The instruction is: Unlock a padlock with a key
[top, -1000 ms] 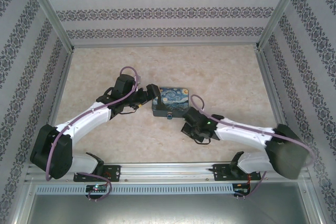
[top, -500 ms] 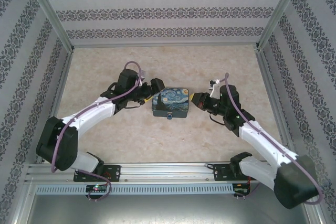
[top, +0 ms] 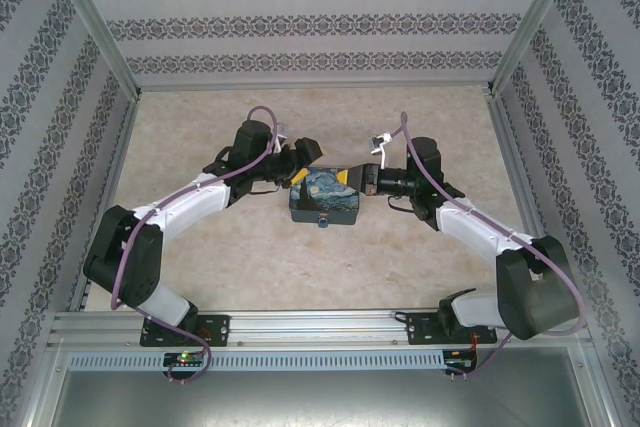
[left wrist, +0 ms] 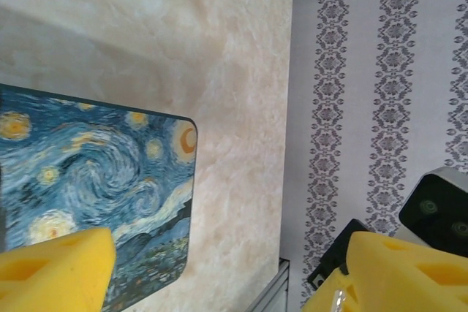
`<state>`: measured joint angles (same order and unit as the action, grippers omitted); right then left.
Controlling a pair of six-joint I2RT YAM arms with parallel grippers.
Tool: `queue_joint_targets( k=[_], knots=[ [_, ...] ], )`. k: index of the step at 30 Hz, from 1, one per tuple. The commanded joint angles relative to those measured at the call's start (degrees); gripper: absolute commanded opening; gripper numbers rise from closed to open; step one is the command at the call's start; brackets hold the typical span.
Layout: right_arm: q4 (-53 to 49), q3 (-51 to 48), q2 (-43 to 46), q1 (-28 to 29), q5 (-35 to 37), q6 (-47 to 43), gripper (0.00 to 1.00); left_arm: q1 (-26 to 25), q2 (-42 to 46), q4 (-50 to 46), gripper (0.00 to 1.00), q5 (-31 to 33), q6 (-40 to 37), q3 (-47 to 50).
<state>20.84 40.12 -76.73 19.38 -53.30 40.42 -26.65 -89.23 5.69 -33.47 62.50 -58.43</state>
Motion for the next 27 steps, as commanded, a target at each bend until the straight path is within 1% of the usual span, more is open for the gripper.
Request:
queue_joint_targets(
  k=[1, 8, 11, 21, 27],
  knots=[
    [1.52, 1.79, -1.00, 1.12, -1.81, -2.86, 0.00, -1.01, -1.38, 3.46, 0.80, -1.59, 1.48, -2.11],
    [0.60, 2.50, -2.83, 1.67, 0.34, -3.07, 0.00, -2.90, -2.92, 5.20, 0.71, -1.95, 2.28, -2.95],
    [0.60, 2.60, -3.57, 1.78, 1.02, -3.07, 0.00, -3.65, -3.07, 5.60, 0.66, -2.01, 2.36, -2.64],
    [0.67, 2.77, -4.62, 1.73, 1.62, -2.81, 0.00, -5.13, -3.80, 5.99, 0.52, -1.59, 2.25, -1.76],
    [0.76, 2.68, -4.48, 1.80, 1.71, -2.72, 0.00, -5.62, -4.75, 5.64, 0.47, -1.36, 1.67, -2.13]
  ],
)
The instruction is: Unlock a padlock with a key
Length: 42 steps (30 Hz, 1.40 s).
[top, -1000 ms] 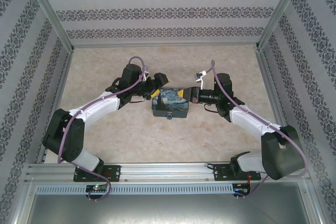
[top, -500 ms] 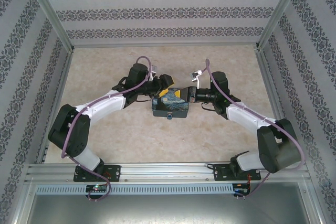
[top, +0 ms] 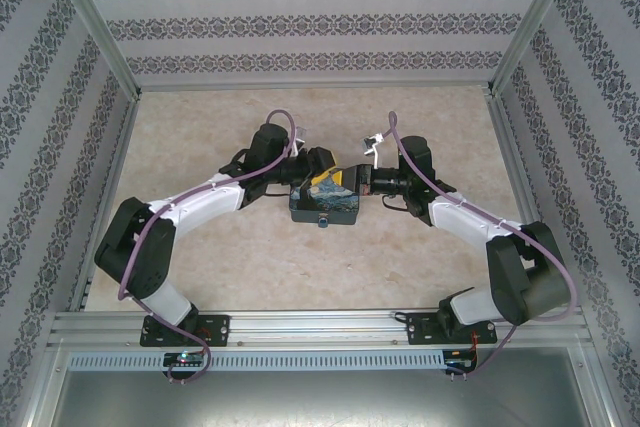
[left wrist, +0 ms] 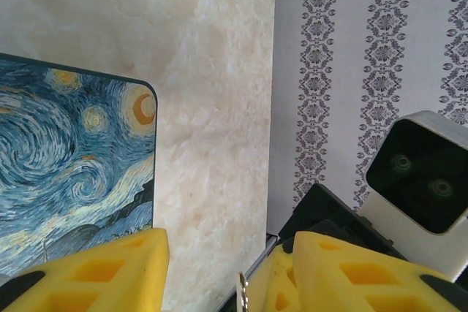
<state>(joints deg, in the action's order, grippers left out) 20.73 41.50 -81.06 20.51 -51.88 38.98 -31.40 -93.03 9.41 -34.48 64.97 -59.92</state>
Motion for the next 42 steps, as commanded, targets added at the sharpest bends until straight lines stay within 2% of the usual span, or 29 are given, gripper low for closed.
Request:
queue_joint_targets(
  k=[1, 7, 19, 29, 35, 37, 39, 42],
  knots=[
    [0.85, 1.31, -0.11, 0.62, 0.20, -1.28, 0.00, -1.02, -1.16, 1.80, 0.47, -0.28, -0.74, -0.72],
    [0.77, 1.22, 0.11, 0.61, 0.02, -1.27, 0.00, -1.21, -2.29, 1.75, 0.37, -0.24, -0.89, -1.49],
    [0.82, 1.13, -0.27, 0.58, 0.38, -1.43, 0.00, -2.00, -2.60, 1.23, 0.11, 0.19, -1.29, -2.07],
    [0.76, 0.96, -0.49, 0.54, 0.80, -1.43, 0.00, -2.33, -2.55, 0.96, 0.00, 0.45, -1.36, -2.39],
    [0.80, 0.69, -0.12, 0.26, 0.99, -1.45, 0.00, -2.37, -2.29, 0.75, 0.01, 0.99, -1.15, -2.17],
    [0.79, 0.52, 0.19, 0.01, 0.98, -1.43, 0.00, -2.37, -2.32, 0.28, 0.21, 1.26, -1.08, -2.14],
    [0.71, 0.44, 0.45, -0.21, 0.99, -1.37, 0.00, -2.38, -2.24, 0.18, 0.32, 1.26, -1.16, -2.13],
    [0.71, 0.37, 0.77, -0.47, 0.92, -1.28, 0.00, -2.42, -2.31, 0.26, 0.38, 1.26, -1.03, -2.12]
  ],
)
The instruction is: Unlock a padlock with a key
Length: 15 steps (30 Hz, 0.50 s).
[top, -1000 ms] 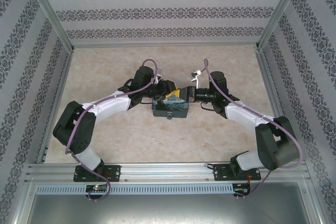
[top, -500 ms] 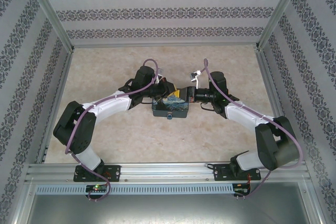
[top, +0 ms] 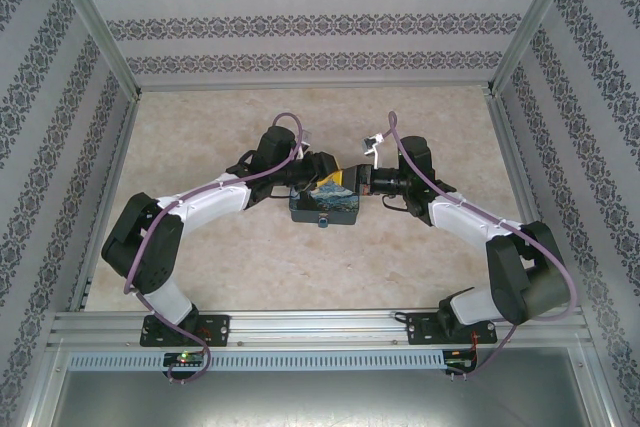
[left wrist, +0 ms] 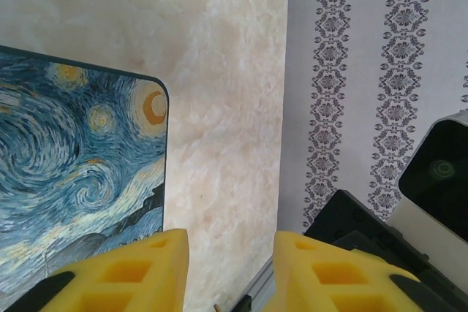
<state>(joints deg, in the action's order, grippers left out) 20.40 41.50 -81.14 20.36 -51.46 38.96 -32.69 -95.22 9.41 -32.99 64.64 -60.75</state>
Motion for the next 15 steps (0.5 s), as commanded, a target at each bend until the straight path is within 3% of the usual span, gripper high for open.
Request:
queue_joint_targets(
  k=[1, 15],
  knots=[
    [1.04, 0.45, 0.84, -0.38, 0.57, -1.19, 0.00, -1.06, -0.13, 0.26, 0.39, -0.25, -0.70, -1.22],
    [1.82, 0.70, 0.64, -0.36, 0.22, -0.62, 0.00, -1.15, -2.25, 7.35, 0.39, -3.79, 5.97, -0.39]
  ],
)
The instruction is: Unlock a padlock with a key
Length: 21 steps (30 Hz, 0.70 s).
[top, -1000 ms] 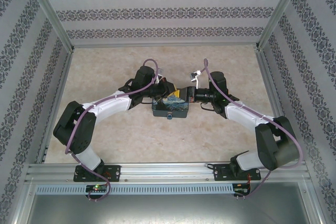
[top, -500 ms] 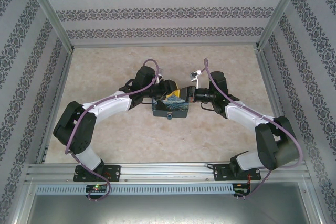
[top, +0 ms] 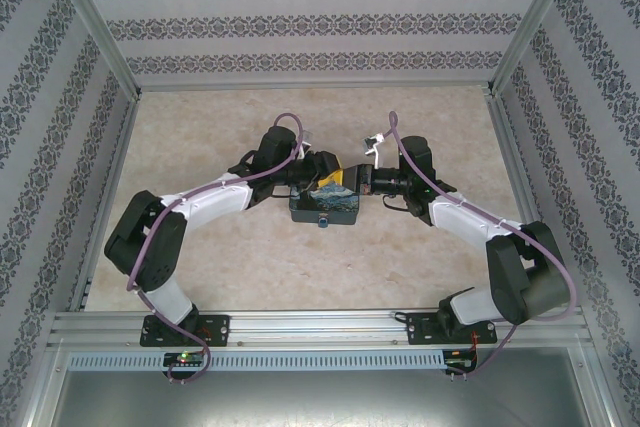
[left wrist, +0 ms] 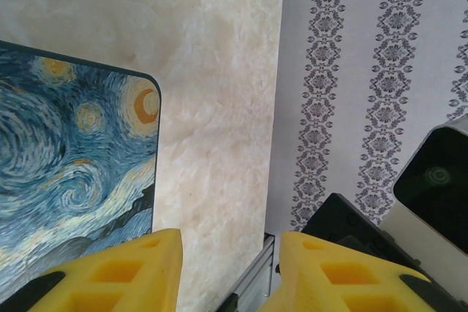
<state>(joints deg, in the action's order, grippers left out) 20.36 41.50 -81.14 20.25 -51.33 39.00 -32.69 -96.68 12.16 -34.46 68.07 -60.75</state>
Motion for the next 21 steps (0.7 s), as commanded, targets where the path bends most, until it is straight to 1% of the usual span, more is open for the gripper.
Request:
queue_joint_targets(
  k=[1, 8, 11, 17, 21],
  knots=[
    [1.79, 0.69, 0.67, -0.28, 0.15, -0.71, 0.00, -1.15, -0.79, 4.88, 0.39, -2.37, 2.96, -0.27],
    [1.84, 0.60, 0.66, -0.33, 0.17, -0.86, 0.00, -1.24, -0.79, 6.08, 0.34, -2.87, 4.87, 0.01],
    [1.83, 0.57, 0.64, -0.35, 0.18, -0.86, 0.00, -1.24, -0.87, 6.20, 0.31, -2.90, 5.20, 0.22],
    [1.80, 0.43, 0.99, -0.44, 0.27, -0.93, 0.00, -1.33, -0.90, 6.56, 0.15, -2.57, 5.63, 0.81],
    [1.82, 0.14, 1.40, -0.69, 0.27, -0.95, 0.00, -1.33, -0.94, 6.62, 0.00, -2.38, 5.58, 1.05]
  ],
)
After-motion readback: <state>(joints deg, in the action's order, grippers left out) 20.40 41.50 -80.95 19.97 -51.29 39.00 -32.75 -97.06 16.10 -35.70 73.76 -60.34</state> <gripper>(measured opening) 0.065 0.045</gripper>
